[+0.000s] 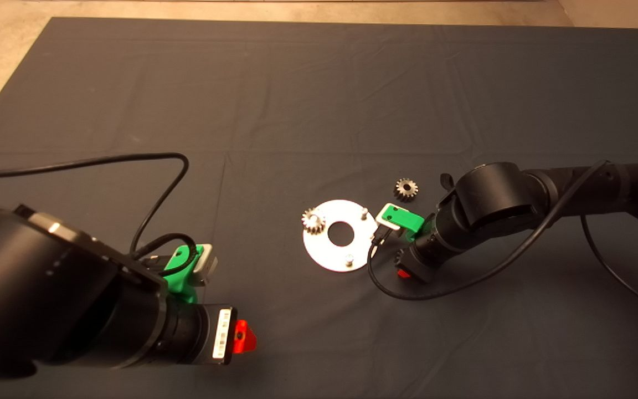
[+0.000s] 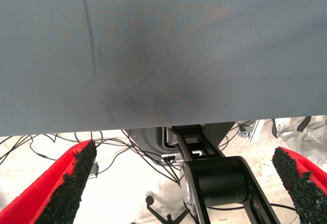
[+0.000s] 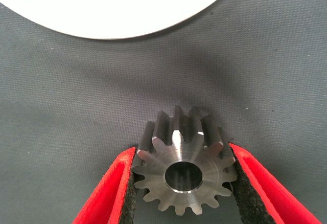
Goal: Install three planetary gears onto the carrier pins
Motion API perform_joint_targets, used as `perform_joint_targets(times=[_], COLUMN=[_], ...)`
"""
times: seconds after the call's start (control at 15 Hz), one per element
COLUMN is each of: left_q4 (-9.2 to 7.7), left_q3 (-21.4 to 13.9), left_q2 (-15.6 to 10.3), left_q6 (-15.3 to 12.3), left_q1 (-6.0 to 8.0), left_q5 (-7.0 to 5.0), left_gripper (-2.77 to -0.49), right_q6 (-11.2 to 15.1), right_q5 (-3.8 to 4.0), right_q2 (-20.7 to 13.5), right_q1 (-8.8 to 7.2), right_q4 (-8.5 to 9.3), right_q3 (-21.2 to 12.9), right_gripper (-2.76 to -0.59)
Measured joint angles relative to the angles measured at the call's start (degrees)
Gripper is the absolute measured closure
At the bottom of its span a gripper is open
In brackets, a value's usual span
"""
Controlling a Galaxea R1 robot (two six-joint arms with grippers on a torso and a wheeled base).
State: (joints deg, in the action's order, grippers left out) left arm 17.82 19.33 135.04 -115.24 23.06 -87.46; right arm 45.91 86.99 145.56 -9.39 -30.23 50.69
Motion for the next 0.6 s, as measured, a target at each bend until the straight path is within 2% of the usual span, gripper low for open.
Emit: perform_joint_targets(times=[0.6], left_q4=[0.00], left_q3=[0.0], left_q2=[0.0], left_q6=[0.0], left_q1=[0.00], left_q5=[0.00], left_gripper=[-2.48], right_q6=[0.0], right_q5=[0.57], right_q2=[-0.1], right_q1=[0.00], right_q4=[-1.27], right_q3=[-1.3], right_gripper=[-1.09])
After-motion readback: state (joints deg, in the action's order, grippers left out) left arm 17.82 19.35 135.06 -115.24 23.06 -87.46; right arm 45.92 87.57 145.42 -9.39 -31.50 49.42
